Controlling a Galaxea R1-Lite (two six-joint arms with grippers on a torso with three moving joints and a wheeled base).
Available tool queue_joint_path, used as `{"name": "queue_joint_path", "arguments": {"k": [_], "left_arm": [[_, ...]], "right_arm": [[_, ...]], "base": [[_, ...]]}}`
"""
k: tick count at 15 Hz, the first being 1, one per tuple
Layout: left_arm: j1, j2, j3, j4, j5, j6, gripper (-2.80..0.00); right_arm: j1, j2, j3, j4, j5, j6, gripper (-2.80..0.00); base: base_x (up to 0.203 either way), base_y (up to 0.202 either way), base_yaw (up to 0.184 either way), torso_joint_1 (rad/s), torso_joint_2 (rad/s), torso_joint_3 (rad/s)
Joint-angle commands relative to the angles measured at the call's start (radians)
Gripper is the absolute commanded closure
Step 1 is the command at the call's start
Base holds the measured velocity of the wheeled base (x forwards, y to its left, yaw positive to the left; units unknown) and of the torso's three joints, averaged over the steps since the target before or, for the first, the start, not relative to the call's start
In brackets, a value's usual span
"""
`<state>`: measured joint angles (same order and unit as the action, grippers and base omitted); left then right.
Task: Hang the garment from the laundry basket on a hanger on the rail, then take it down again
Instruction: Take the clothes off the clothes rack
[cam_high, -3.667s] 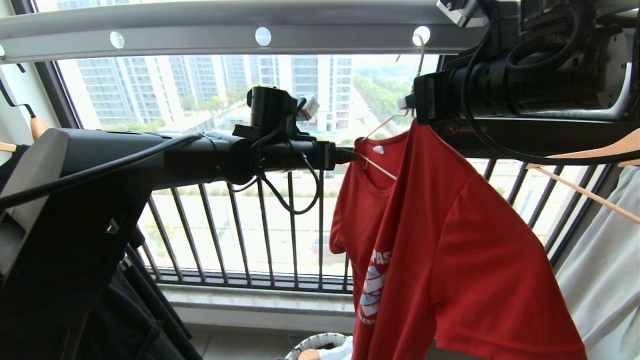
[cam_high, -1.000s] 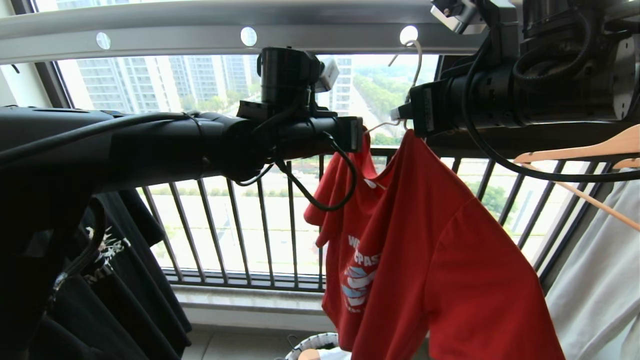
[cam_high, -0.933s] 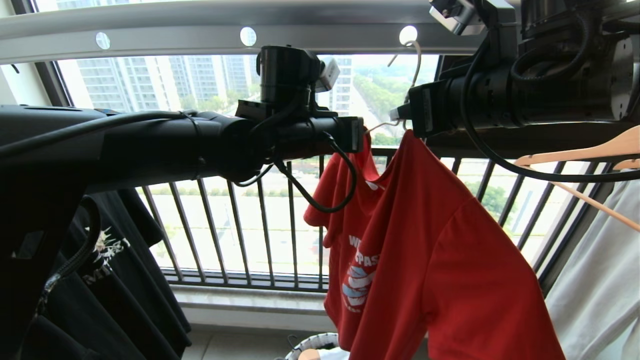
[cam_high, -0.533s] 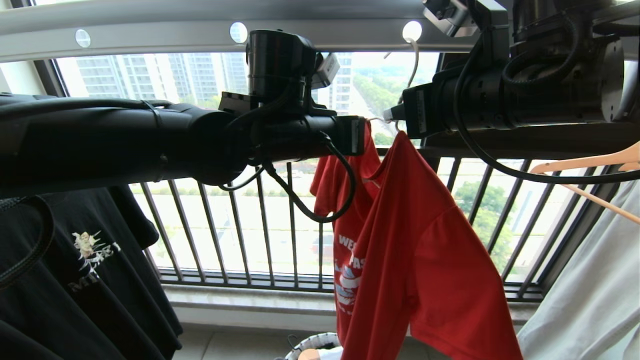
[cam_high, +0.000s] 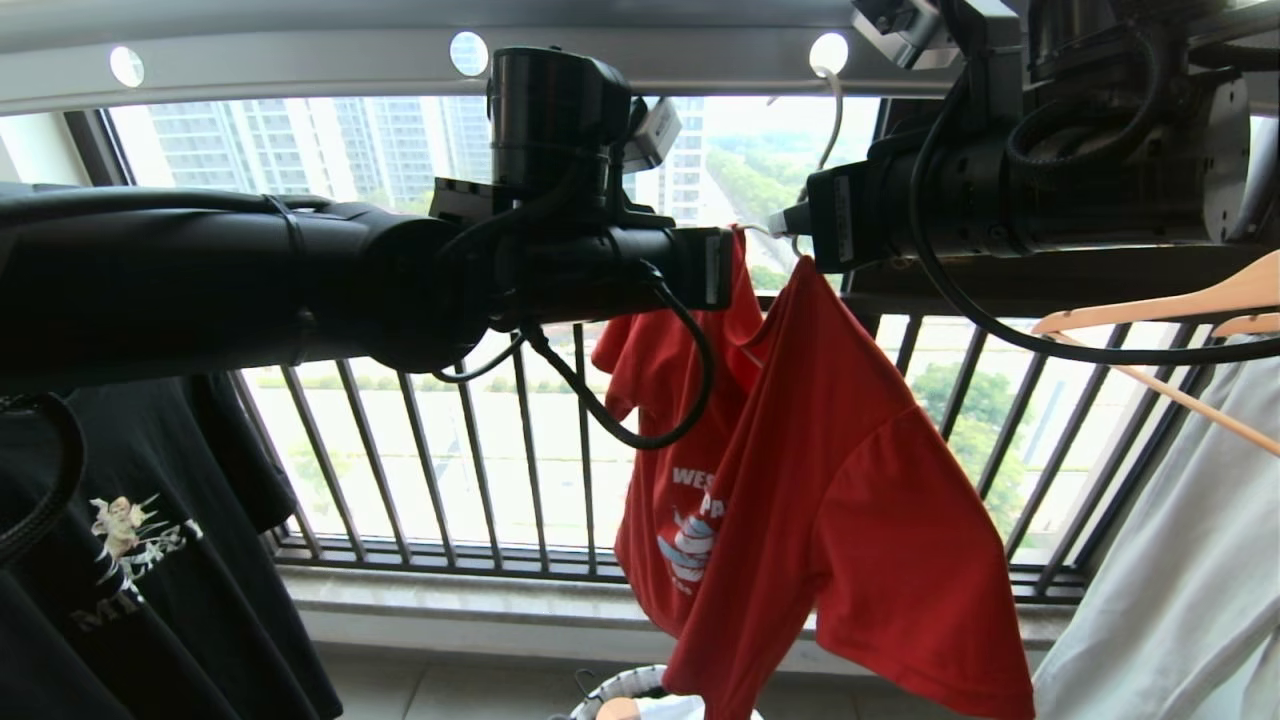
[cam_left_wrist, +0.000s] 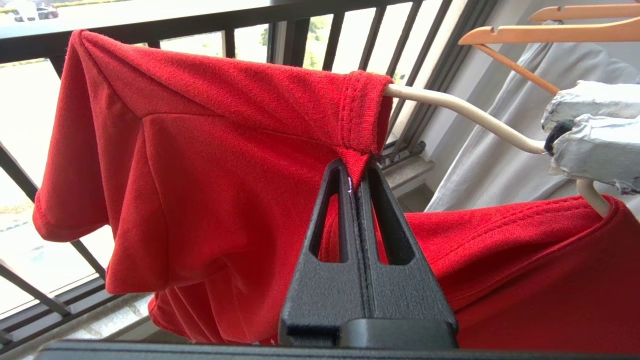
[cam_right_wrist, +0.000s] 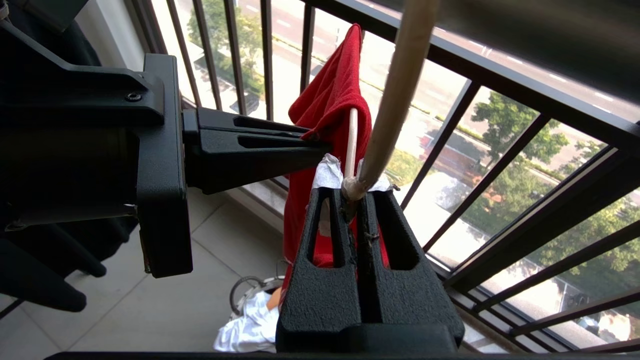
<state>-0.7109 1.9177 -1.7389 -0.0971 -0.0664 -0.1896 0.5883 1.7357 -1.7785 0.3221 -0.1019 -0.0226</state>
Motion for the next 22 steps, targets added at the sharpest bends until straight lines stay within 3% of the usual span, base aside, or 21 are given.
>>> {"name": "queue_joint_path", "arguments": {"k": [1, 5, 7, 12, 16, 19, 22], "left_arm": [[0.001, 0.005, -0.001, -0.017, 0.001, -0.002, 0.00], [0.002, 0.057, 0.000, -0.150, 0.103, 0.002, 0.00], [0.002, 0.059, 0.027, -0.196, 0.113, 0.002, 0.00], [0.010, 0.064, 0.201, -0.465, 0.105, 0.066, 0.00], [0.013, 0.078, 0.232, -0.551, 0.102, 0.115, 0.00], [0.013, 0.108, 0.291, -0.728, 0.100, 0.134, 0.00], [0.018, 0.115, 0.355, -0.830, 0.023, 0.201, 0.00]], "right_arm": [[-0.001, 0.001, 0.007, 0.006, -0.001, 0.001, 0.00], [-0.002, -0.007, 0.023, 0.011, -0.005, 0.000, 0.00], [-0.008, -0.013, 0.039, 0.009, -0.005, -0.002, 0.00], [-0.016, -0.012, 0.047, 0.014, -0.005, -0.004, 0.00], [-0.016, -0.007, 0.052, 0.012, -0.005, -0.008, 0.00], [-0.016, -0.007, 0.051, 0.012, -0.005, -0.008, 0.00], [-0.016, -0.007, 0.048, 0.012, -0.005, -0.010, 0.00]], "base": [[0.000, 0.000, 0.000, 0.000, 0.00, 0.000], [0.000, 0.000, 0.000, 0.000, 0.00, 0.000], [0.000, 0.000, 0.000, 0.000, 0.00, 0.000], [0.000, 0.000, 0.000, 0.000, 0.00, 0.000], [0.000, 0.000, 0.000, 0.000, 0.00, 0.000], [0.000, 0.000, 0.000, 0.000, 0.00, 0.000], [0.000, 0.000, 0.000, 0.000, 0.00, 0.000]]}}
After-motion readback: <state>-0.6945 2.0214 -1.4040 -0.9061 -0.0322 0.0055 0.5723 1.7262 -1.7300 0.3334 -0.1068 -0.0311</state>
